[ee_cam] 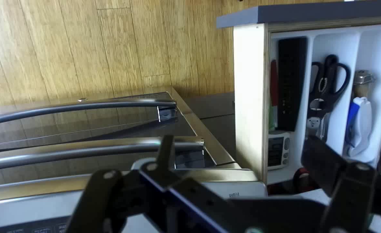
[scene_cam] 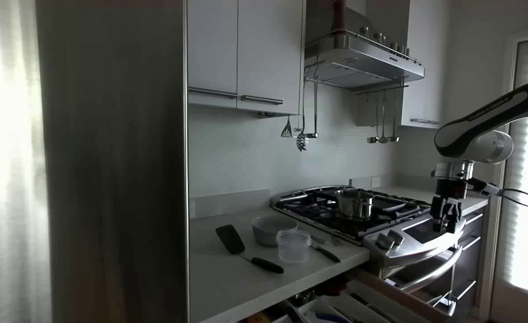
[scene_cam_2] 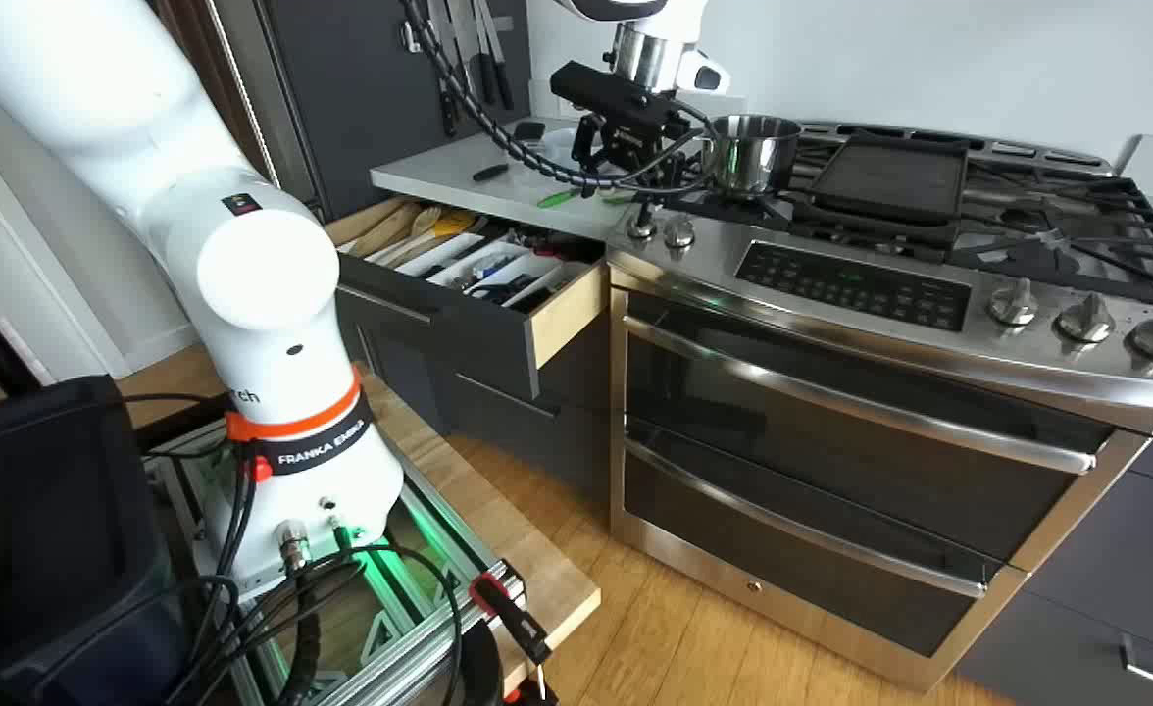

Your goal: Place the gray spoon on the left side of the countertop

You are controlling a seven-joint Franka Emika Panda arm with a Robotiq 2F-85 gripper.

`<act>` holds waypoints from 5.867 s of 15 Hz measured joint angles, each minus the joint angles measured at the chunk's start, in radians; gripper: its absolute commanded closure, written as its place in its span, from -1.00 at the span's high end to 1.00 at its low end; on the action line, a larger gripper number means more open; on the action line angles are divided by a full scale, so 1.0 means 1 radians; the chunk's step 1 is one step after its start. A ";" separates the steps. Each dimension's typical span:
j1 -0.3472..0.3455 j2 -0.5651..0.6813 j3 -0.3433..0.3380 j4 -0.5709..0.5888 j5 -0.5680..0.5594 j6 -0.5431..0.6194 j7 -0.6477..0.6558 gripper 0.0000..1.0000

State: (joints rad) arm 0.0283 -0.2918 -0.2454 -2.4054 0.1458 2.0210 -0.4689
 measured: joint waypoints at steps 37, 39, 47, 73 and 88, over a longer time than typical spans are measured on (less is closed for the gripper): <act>0.143 0.524 0.398 0.735 -0.380 0.173 0.907 1.00; 0.164 0.563 0.381 0.744 -0.412 0.223 0.973 1.00; 0.178 0.584 0.365 0.768 -0.415 0.231 0.998 1.00; 0.312 0.964 0.239 1.029 -0.469 0.313 1.246 0.67; 0.321 0.988 0.237 1.089 -0.438 0.313 1.152 0.37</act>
State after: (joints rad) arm 0.3496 0.6966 -0.0083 -1.3164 -0.2925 2.3336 0.6835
